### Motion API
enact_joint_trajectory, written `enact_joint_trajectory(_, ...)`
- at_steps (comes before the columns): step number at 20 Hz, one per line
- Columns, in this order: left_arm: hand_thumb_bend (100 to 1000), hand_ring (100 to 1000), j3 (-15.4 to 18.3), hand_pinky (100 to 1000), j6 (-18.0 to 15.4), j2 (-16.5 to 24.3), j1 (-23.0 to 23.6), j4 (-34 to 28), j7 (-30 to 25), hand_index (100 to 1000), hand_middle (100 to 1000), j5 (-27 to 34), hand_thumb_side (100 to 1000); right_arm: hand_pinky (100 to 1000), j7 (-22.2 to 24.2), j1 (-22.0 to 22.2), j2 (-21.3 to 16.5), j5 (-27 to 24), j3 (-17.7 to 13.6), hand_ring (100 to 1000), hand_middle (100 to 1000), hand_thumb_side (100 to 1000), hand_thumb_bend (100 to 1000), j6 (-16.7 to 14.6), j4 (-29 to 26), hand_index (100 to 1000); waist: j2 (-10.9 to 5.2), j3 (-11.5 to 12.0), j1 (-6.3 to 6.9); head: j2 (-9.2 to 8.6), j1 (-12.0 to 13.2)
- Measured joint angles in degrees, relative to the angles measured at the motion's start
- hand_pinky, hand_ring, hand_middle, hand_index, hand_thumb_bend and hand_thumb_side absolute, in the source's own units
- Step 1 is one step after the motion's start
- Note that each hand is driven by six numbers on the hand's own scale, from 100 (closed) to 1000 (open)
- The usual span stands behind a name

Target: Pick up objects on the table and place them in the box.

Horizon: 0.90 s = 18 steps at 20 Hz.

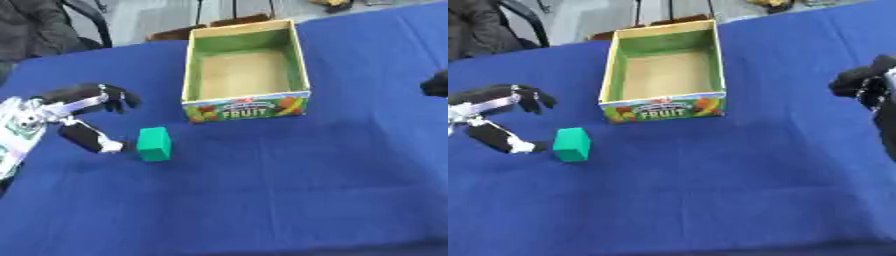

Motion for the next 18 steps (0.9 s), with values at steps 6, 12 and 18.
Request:
enact_joint_trajectory(6, 526, 727, -1.59, 744, -1.19, -2.09, -2.55, 2.72, -1.18, 919, 783, -2.43, 380, 747, 0.08, -0.01, 0.02, 0.00, 0.01, 685, 571, 954, 100, 0.06, 0.00, 638, 0.00, -0.10, -0.03, 0.00, 0.00)
enact_joint_trajectory(12, 519, 720, -2.24, 742, -1.73, -4.13, -3.93, 5.18, -1.55, 913, 778, -4.06, 384, 747, 0.13, -0.01, 0.32, 0.00, 0.30, 685, 571, 956, 100, 0.09, 0.02, 638, 0.00, -0.32, -0.03, 0.00, 0.04)
enact_joint_trajectory(18, 503, 705, -2.52, 732, -2.03, -5.97, -4.55, 7.37, -1.33, 894, 762, -5.16, 376, 747, 0.17, -0.02, 0.34, 0.00, 0.33, 684, 571, 957, 100, 0.10, 0.05, 638, 0.00, -0.43, -0.03, 0.00, 0.11)
